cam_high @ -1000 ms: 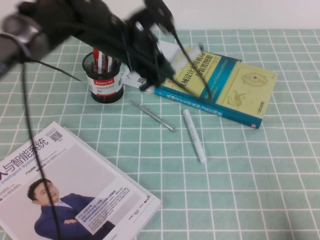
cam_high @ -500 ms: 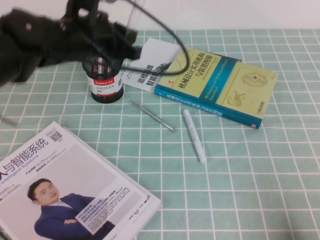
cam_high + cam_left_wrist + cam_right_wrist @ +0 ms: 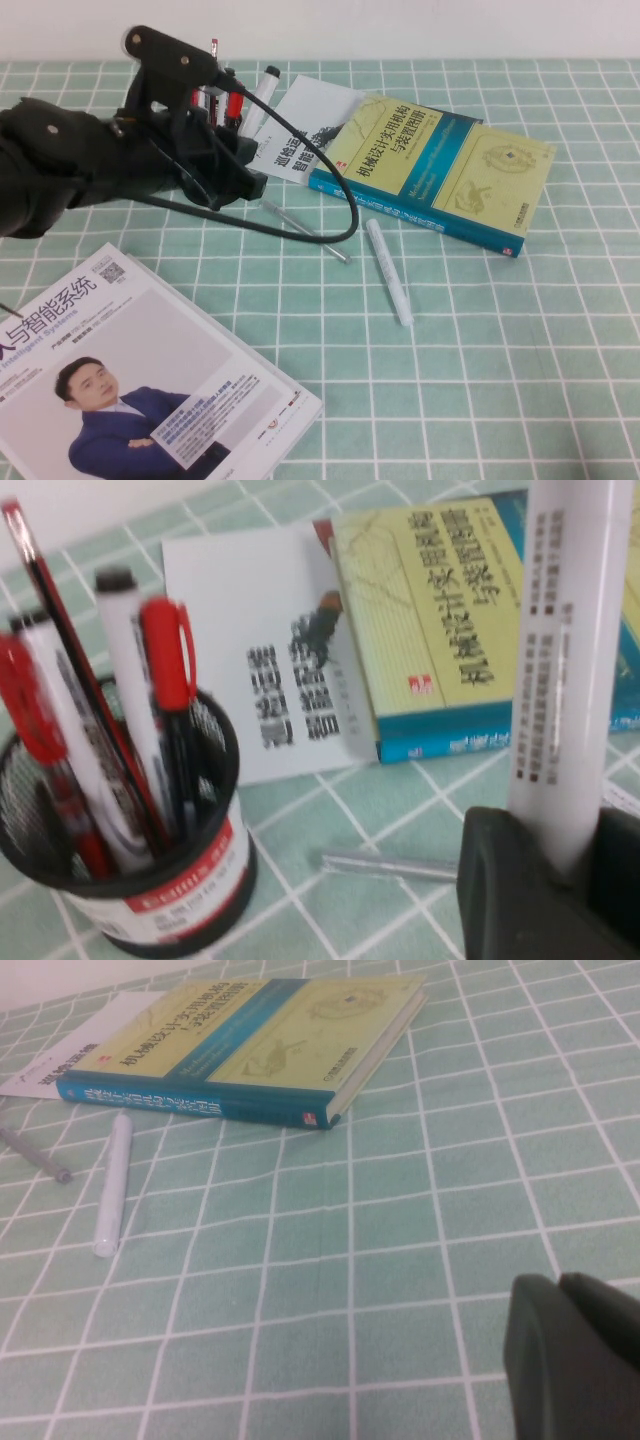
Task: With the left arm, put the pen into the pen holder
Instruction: Place the pen onto the pen holder
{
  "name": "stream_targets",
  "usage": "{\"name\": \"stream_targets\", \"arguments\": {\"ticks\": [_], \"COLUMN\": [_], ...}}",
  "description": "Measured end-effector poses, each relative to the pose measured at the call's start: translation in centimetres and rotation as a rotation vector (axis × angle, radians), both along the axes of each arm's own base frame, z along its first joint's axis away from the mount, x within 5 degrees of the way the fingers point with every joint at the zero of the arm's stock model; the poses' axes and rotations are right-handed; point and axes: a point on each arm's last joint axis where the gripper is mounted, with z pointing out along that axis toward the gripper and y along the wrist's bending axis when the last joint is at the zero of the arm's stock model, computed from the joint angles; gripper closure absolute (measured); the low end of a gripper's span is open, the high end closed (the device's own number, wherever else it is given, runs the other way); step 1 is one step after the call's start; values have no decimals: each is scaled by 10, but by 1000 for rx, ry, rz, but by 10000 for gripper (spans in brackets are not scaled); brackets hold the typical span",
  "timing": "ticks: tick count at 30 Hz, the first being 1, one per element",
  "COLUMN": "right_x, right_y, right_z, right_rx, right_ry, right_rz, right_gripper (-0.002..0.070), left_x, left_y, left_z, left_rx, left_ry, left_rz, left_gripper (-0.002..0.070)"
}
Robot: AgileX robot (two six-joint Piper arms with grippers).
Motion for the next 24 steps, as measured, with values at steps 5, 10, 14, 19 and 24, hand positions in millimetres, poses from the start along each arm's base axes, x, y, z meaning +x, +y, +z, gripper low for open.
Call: {"name": "stream_targets", "arguments": {"ticks": [5,10,14,19,24], "right_x": [0,0,0,0,0], "right_y": [0,0,0,0,0], "right_z": [0,0,0,0,0], "right_rx": [0,0,0,0,0], "right_ry": [0,0,0,0,0], "right_rz": [0,0,0,0,0], "right_gripper": [696,696,696,696,696], "left_x": [2,9,14,23,38], "left_y": [5,12,17,20,17], "left_z": [4,10,20,27,10], "left_rx": [28,20,-54,-211,-295], "left_ry": [-72,-174,-259,-342,-385], "left_rz": [54,187,233,261,273], "left_gripper": [561,561,561,561,561]}}
